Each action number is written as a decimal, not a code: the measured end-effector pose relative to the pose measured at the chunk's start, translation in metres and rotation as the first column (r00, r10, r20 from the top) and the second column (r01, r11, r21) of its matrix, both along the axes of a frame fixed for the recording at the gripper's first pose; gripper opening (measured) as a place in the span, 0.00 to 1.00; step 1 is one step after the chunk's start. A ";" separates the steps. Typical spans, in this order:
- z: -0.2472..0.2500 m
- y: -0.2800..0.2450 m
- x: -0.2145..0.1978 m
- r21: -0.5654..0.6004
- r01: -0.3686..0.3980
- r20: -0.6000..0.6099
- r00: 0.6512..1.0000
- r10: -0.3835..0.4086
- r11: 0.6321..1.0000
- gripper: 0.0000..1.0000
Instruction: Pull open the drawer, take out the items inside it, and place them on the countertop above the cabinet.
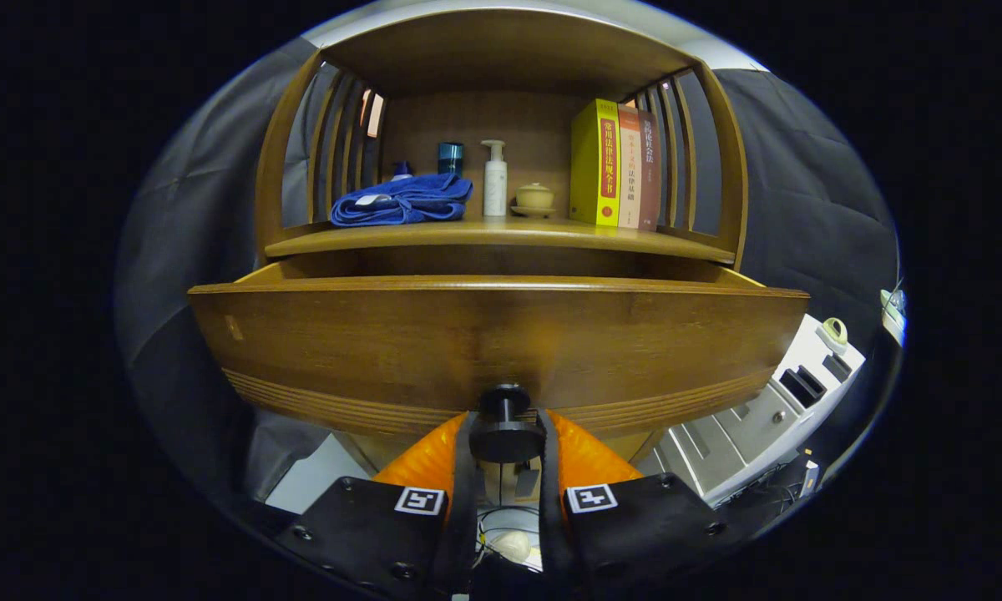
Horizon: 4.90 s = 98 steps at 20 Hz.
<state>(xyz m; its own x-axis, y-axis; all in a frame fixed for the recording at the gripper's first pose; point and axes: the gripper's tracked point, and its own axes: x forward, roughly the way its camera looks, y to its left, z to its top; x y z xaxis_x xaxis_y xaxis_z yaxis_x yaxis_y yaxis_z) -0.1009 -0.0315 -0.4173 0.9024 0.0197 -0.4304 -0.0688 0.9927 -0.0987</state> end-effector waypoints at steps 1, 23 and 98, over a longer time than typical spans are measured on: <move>0.002 0.002 -0.006 0.003 0.014 0.006 1.000 -0.014 1.000 0.40; 0.012 -0.009 -0.073 -0.028 0.015 -0.041 0.999 -0.016 1.000 0.40; 0.051 0.028 0.084 -0.008 -0.073 -0.766 0.642 0.041 0.997 0.43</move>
<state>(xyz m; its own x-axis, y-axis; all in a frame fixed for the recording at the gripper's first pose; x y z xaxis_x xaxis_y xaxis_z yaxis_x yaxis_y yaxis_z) -0.0168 -0.0037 -0.3661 0.2489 0.0307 -0.9680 -0.1921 0.9812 -0.0182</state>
